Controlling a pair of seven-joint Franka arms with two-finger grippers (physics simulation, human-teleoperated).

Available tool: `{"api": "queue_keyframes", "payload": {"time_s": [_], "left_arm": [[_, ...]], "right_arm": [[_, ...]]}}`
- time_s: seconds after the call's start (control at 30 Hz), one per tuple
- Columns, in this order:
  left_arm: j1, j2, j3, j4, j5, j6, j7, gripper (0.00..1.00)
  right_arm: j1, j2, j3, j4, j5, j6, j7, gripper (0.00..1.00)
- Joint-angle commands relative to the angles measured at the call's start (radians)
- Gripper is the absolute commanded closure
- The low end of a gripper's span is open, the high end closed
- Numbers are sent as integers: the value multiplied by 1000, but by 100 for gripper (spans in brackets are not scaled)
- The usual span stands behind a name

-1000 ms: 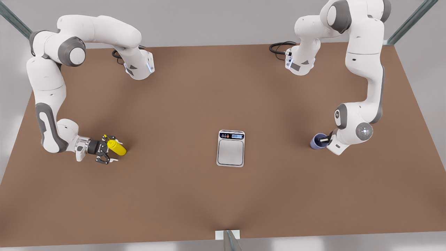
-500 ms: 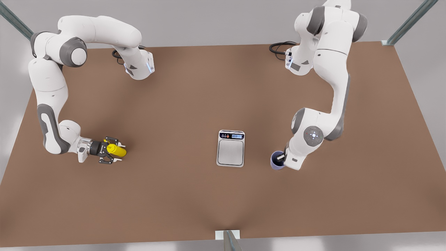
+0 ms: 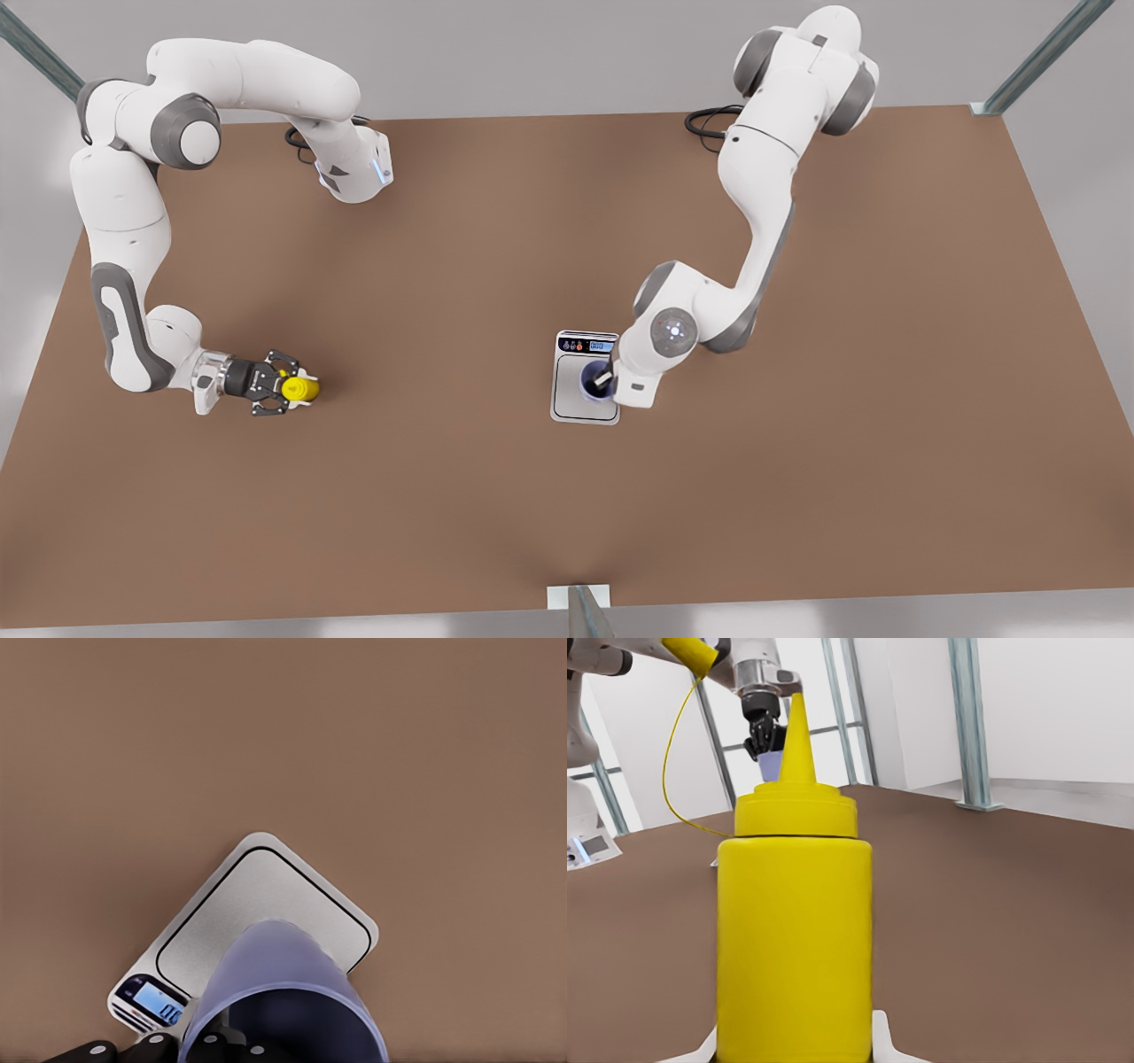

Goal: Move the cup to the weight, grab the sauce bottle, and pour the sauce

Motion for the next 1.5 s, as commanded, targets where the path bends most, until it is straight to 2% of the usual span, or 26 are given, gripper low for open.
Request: {"api": "queue_keyframes", "payload": {"time_s": [0.0, 0.13, 0.17, 0.2, 0.23, 0.43, 0.5, 0.63, 0.73, 0.83, 0.87, 0.9, 0.97, 1.0, 1.03, 1.07, 1.1, 1.13, 1.2, 1.27, 1.33, 1.47], "left_arm": [[-1, 7, 2, 2, -39, 2, 1, 79], [-8, 10, 2, 2, -33, 11, 4, 79], [-8, 10, 2, 2, -37, 12, 3, 63], [-8, 11, 2, 2, -34, 12, 4, 11], [-9, 18, 2, 2, -31, 12, 3, 0], [-8, 13, 5, 2, -34, 9, 0, 0], [-8, 12, 5, 2, -34, 9, 0, 0], [-6, -50, 15, 4, -37, -24, -3, 0], [0, -142, 41, 4, -37, -175, 1, 0], [0, -303, 221, 4, -33, -501, 112, 0], [2, -323, 340, 57, -33, -577, 190, 0], [15, -304, 462, 108, -36, -618, 315, 0], [69, -317, 552, 117, 39, -618, 794, 0], [71, -367, 555, 106, 110, -624, 900, 0], [121, -430, 516, 100, 116, -678, 903, 0], [275, -467, 345, 100, 157, -710, 905, 0], [443, -530, 120, 45, 263, -710, 911, 0], [456, -541, 107, -15, 282, -684, 926, 0], [445, -482, 107, -19, 286, -621, 928, 0], [459, -487, 101, -51, 286, -580, 932, 0], [460, -512, 97, -90, 286, -554, 932, 0], [460, -510, 97, -90, 286, -560, 934, 0]], "right_arm": [[0, 0, 0, 0, 0, 0, 0, 43], [2, -11, 5, 3, 16, 0, 14, 43], [3, -23, 8, 3, 17, 0, 17, 43], [3, -32, 11, 5, 19, 0, 24, 43], [3, -44, 15, 6, 20, 2, 32, 43], [117, -238, 20, -8, 22, 284, 74, 43], [216, -330, 19, -40, 19, 457, 103, 44], [436, -388, 11, -46, -12, 722, 219, 44], [531, -400, 5, -3, -269, 779, 485, 44], [653, -410, 0, -2, -475, 859, 728, 44], [722, -410, -44, -2, -565, 868, 790, 44], [845, -410, -139, 0, -610, 868, 839, 44], [1172, -397, -400, 3, -671, 868, 952, 44], [1299, -377, -504, 6, -696, 867, 1005, 44], [1356, -367, -541, 17, -756, 859, 1051, 44], [1379, -367, -541, 17, -808, 858, 1115, 44], [1404, -367, -541, 17, -904, 855, 1213, 44], [1431, -367, -541, 26, -980, 815, 1276, 44], [1448, -354, -538, 107, -1132, 690, 1384, 44], [1512, -322, -538, 143, -1219, 660, 1528, 44], [1545, -264, -538, 215, -1221, 627, 1591, 44], [1592, -229, -538, 225, -1297, 592, 1660, 44]]}}
